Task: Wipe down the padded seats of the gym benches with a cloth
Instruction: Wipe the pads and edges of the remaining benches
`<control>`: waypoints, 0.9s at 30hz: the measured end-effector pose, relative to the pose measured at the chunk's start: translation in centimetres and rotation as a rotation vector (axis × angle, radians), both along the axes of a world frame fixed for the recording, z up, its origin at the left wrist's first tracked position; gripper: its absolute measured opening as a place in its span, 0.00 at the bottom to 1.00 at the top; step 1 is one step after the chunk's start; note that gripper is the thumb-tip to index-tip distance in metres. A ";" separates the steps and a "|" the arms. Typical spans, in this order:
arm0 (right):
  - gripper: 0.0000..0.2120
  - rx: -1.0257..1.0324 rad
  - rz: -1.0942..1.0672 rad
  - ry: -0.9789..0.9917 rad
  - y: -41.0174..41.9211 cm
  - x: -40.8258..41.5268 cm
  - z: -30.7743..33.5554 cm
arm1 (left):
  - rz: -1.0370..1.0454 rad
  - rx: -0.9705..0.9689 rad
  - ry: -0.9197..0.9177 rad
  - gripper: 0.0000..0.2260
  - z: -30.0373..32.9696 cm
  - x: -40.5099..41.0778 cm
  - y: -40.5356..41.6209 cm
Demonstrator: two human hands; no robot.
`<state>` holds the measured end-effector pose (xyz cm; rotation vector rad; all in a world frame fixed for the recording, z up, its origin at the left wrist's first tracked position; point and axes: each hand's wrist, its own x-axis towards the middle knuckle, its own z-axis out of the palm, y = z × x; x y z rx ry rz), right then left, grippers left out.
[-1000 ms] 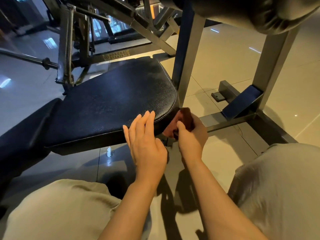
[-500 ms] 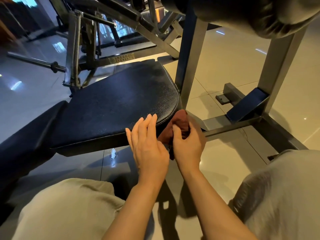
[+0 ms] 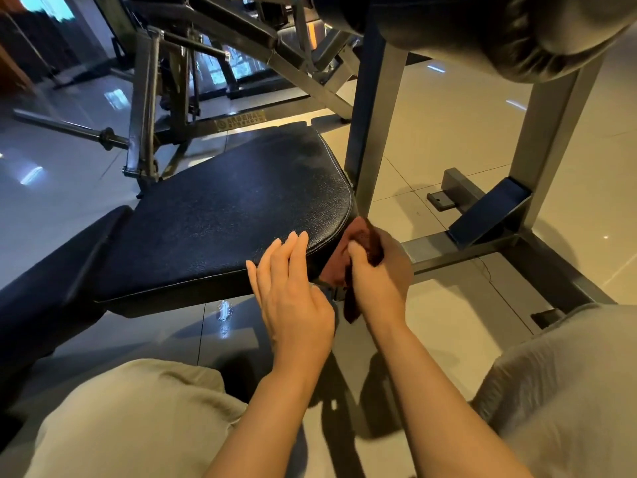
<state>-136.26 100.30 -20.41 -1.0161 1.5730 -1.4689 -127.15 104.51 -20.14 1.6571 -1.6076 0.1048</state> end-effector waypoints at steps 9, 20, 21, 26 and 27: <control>0.10 -0.136 0.038 -0.041 2.2 1.2 0.9 | -0.002 -0.009 0.006 0.32 -0.1 0.0 0.1; 0.17 -0.125 0.002 0.000 2.2 1.1 -0.6 | -0.058 0.040 0.014 0.33 0.4 0.4 0.7; 0.17 -0.102 0.022 0.001 1.6 1.3 -0.5 | -0.057 0.039 0.014 0.33 0.3 0.4 0.6; 0.19 0.040 -0.042 -0.148 -0.1 -0.6 0.1 | -0.070 0.067 0.018 0.32 0.4 0.6 0.8; 0.19 -0.023 -0.055 -0.171 0.6 -0.2 0.2 | -0.072 0.068 0.027 0.30 0.5 0.6 0.8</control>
